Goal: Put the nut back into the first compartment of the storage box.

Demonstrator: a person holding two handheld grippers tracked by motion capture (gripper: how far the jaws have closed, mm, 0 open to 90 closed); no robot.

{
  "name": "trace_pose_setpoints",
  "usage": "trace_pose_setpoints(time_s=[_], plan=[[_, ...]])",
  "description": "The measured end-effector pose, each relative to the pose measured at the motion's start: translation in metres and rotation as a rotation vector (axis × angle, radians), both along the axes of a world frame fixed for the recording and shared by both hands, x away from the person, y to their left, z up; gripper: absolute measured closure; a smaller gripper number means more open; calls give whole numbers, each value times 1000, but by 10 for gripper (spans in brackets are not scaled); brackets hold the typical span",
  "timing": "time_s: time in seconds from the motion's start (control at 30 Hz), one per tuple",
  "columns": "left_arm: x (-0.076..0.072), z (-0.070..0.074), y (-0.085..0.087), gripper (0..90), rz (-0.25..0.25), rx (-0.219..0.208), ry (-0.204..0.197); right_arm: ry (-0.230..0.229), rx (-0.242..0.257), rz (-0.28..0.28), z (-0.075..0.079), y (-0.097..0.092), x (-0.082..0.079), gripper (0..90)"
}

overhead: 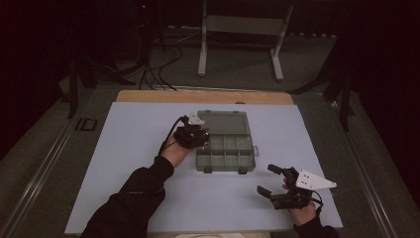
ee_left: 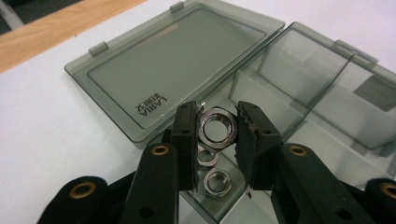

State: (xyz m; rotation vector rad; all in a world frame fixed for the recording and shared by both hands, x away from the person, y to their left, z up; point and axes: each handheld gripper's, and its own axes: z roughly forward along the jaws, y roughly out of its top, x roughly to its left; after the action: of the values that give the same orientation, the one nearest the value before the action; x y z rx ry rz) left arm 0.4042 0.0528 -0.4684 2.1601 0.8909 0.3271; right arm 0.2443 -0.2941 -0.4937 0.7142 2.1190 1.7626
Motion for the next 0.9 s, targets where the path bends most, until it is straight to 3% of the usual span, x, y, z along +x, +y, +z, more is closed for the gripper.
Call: trace_pose_setpoints(time_s=[0.3,0.63,0.77,0.9], plan=[[1,-13,-4,707,24,46,-4,5,1,3,0,0,0,135],[3,-24,-8,705,24,111,22,6,2,4,-1,0,0,136],[2,-23,-8,700,35,96,17,6,2,5,-1,0,1,136],[2,-17,-5,617,52,72,22,7,4,5,0,0,0,135]])
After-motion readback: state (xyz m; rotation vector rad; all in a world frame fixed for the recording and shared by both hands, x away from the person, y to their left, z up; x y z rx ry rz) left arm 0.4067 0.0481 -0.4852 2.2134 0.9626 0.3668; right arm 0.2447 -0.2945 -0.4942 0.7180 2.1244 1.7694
